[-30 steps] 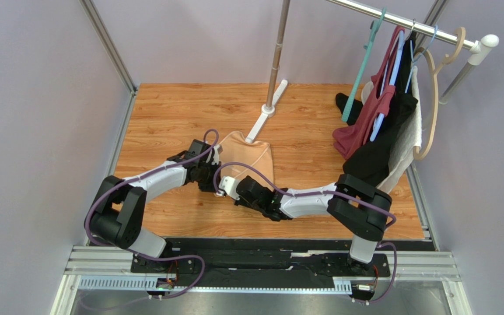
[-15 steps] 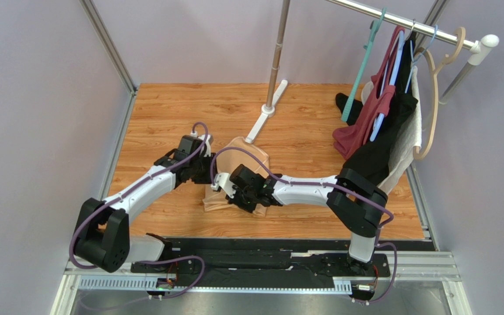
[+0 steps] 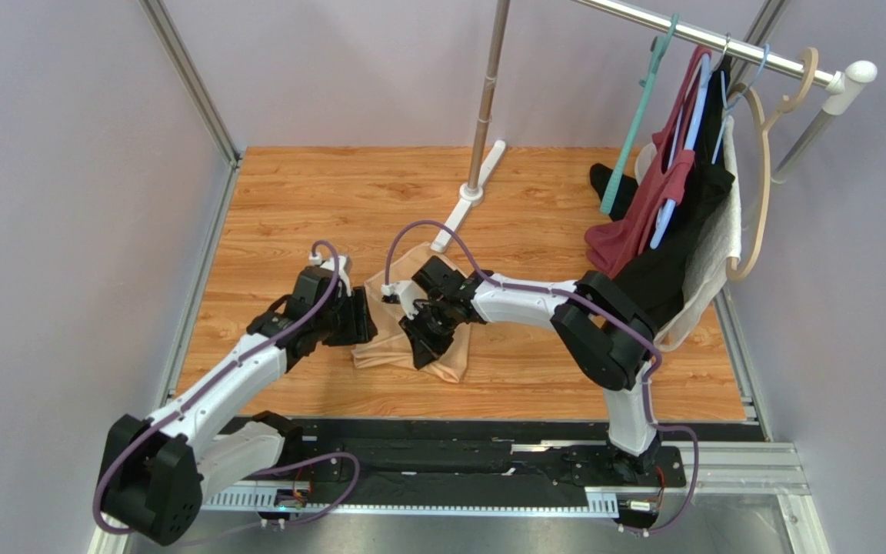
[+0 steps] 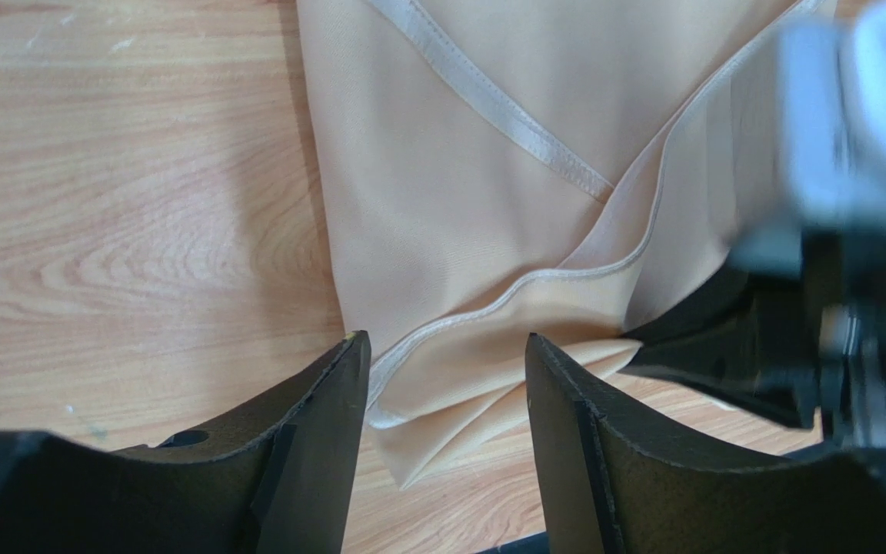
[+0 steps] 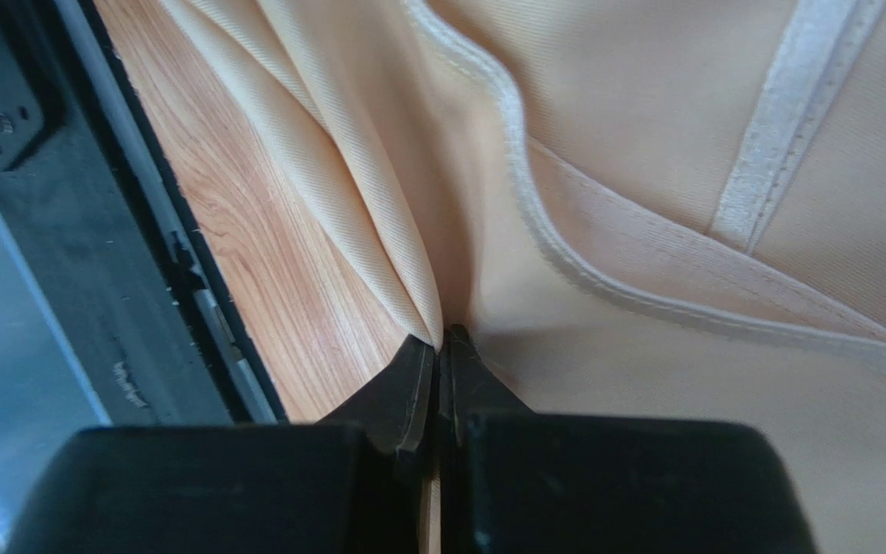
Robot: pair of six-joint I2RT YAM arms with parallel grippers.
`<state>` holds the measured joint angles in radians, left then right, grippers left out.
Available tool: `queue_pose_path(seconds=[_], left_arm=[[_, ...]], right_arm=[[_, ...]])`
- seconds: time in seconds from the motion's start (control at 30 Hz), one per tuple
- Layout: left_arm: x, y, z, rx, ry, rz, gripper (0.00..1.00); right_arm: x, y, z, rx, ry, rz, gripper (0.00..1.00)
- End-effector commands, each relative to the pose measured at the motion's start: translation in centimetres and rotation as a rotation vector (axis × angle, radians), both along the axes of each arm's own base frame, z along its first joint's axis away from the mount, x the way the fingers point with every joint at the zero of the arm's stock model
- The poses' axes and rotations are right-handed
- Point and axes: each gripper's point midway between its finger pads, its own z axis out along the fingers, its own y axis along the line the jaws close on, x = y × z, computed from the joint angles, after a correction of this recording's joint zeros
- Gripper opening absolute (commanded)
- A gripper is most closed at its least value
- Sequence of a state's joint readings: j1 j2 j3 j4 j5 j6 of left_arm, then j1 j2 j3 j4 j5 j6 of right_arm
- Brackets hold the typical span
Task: Fold the napkin, place the utensils inside, and roll it up
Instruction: Roll the napkin with the utensil
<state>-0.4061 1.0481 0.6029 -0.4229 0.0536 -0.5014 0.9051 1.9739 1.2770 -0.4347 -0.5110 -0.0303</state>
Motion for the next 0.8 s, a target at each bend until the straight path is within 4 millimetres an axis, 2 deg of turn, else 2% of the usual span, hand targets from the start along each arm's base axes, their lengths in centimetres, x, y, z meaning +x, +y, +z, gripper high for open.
queue_pose_path(seconds=[0.0,0.17,0.2,0.43,0.6,0.77], left_arm=[[0.7,-0.5,2.6,-0.093,-0.144,0.029,0.64],[0.1,-0.8,3.1,-0.120,-0.161,0.001,0.66],[-0.1,-1.0,3.0,-0.127,-0.159,-0.005,0.66],[-1.3,-1.9,2.0,-0.177,-0.118,-0.055,0.67],[-1.1,-2.8,2.5,-0.216,-0.162,-0.103,0.68],[-0.7,-2.7,1.5,-0.177,-0.166,-0.113,0.68]], right_arm=[[0.0,0.1,1.2,0.055,0.274,-0.088,0.00],[1.5,0.2,1.3,0.090,0.394,-0.138,0.00],[1.7,-0.1,0.8,0.083,0.414,-0.152,0.00],[2.6,-0.4,0.3,0.092,0.535,-0.205,0.00],[2.9,-0.6,-0.1,0.089,0.570,-0.224,0.00],[3.0,-0.7,-0.3,0.090,0.587,-0.228,0.00]])
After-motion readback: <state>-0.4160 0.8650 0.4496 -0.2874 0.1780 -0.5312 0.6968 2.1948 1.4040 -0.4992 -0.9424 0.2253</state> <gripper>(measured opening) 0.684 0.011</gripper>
